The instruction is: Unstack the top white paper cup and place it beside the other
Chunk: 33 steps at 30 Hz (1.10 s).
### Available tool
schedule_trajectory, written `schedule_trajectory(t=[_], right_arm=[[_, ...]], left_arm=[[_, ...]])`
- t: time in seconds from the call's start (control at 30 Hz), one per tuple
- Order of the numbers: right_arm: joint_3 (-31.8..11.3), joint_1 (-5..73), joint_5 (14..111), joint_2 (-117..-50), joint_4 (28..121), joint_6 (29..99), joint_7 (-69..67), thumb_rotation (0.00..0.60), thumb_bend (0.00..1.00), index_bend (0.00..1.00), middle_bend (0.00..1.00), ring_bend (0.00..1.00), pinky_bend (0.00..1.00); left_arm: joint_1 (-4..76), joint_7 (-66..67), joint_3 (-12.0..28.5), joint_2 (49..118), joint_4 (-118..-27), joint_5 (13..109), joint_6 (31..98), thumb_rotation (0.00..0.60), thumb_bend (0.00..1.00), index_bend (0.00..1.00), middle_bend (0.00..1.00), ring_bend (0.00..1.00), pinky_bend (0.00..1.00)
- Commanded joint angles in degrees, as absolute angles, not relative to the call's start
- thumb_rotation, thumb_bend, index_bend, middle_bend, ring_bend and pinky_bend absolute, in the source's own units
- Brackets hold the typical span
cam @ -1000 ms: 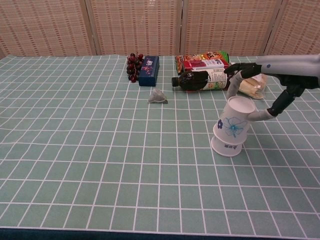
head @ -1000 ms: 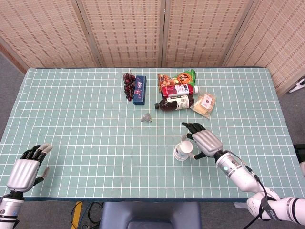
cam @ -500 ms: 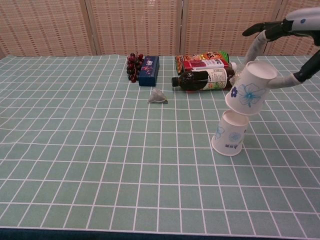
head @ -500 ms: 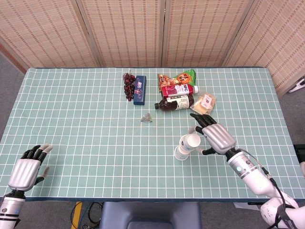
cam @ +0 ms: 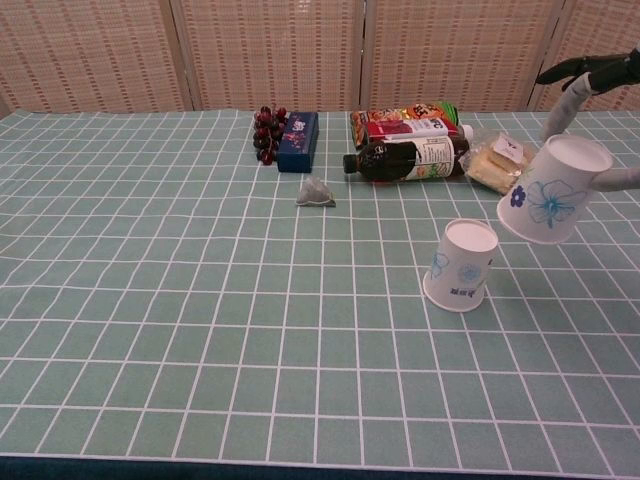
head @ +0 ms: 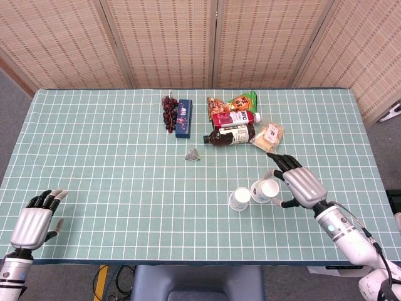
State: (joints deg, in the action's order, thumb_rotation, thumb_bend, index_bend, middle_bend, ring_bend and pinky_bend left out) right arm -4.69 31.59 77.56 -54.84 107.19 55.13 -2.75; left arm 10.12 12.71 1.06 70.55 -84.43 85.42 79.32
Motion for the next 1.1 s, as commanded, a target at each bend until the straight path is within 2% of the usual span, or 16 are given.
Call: schedule_trajectory(t=[0.03, 0.57, 1.1], right_arm=[[-3.61, 30.5, 79.12, -55.76, 104.79, 55.39, -5.18, 0.6, 0.26, 0.34, 0.01, 0.0, 0.0], [-2.15, 30.57, 81.14, -62.64, 92.86, 51.99, -13.34, 0.6, 0.26, 0.34, 0.01, 0.0, 0.0], [-2.28, 31.98, 79.99, -68.29, 87.17, 49.16, -13.13, 0.6, 0.26, 0.34, 0.01, 0.0, 0.0]], left_arm=[[10.2, 13.01, 1.04, 70.67, -84.37, 85.33, 79.13, 0.6, 0.4, 0.19, 0.17, 0.14, 0.21], [10.01, 12.63, 1.03, 70.33, -84.86, 85.5, 79.79, 0.6, 0.4, 0.19, 0.17, 0.14, 0.21], [9.0, 11.03, 1.25, 68.91, -86.23, 86.5, 82.49, 0.6, 0.4, 0.19, 0.17, 0.14, 0.21]])
